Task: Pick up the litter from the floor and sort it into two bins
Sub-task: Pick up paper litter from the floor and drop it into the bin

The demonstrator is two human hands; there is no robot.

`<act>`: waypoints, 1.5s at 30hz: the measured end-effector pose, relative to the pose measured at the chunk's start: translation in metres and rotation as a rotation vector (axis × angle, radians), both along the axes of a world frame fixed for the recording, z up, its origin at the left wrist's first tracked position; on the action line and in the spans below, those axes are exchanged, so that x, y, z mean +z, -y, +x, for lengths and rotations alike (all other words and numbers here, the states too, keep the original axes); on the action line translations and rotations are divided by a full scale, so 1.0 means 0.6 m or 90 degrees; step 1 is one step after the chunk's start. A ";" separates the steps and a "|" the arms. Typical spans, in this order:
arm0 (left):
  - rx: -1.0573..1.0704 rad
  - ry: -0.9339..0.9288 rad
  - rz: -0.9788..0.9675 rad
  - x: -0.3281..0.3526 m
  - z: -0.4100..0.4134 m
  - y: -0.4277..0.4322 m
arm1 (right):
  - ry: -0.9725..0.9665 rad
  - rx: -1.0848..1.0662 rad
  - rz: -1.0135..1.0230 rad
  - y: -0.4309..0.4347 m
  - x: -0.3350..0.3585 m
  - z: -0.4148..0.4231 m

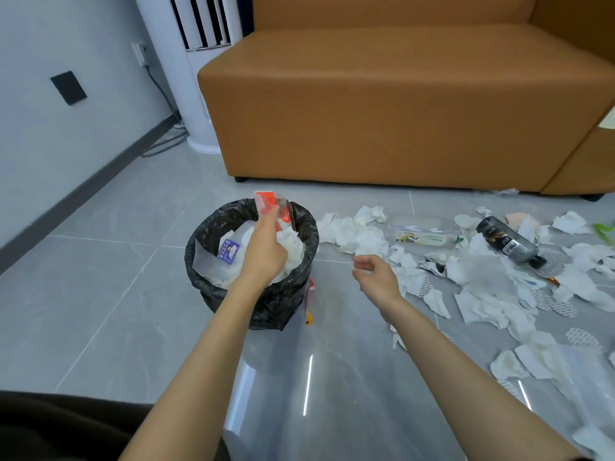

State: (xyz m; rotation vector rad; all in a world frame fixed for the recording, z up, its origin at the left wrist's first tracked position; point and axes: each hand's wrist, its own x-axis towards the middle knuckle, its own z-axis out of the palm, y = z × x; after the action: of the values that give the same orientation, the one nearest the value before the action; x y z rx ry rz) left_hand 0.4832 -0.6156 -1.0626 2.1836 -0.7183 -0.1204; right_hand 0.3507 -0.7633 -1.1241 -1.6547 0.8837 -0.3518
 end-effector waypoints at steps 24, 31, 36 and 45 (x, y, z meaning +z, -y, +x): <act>-0.174 -0.102 0.502 -0.294 -0.111 0.088 | -0.478 0.196 -0.136 0.080 -0.196 -0.158; -0.131 -0.165 0.443 -0.320 -0.124 0.087 | -0.529 0.304 -0.156 0.060 -0.200 -0.154; -0.176 -0.142 0.307 -0.316 -0.148 0.095 | -0.463 0.297 -0.246 0.044 -0.196 -0.164; -0.244 -0.127 0.412 -0.297 -0.207 0.116 | -0.416 0.294 -0.250 0.038 -0.190 -0.212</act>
State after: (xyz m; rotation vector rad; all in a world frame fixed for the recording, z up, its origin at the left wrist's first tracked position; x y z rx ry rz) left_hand 0.3590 -0.6851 -1.2407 2.5456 -1.0824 -0.8588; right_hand 0.2237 -0.7863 -1.2384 -2.3342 0.8939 0.3863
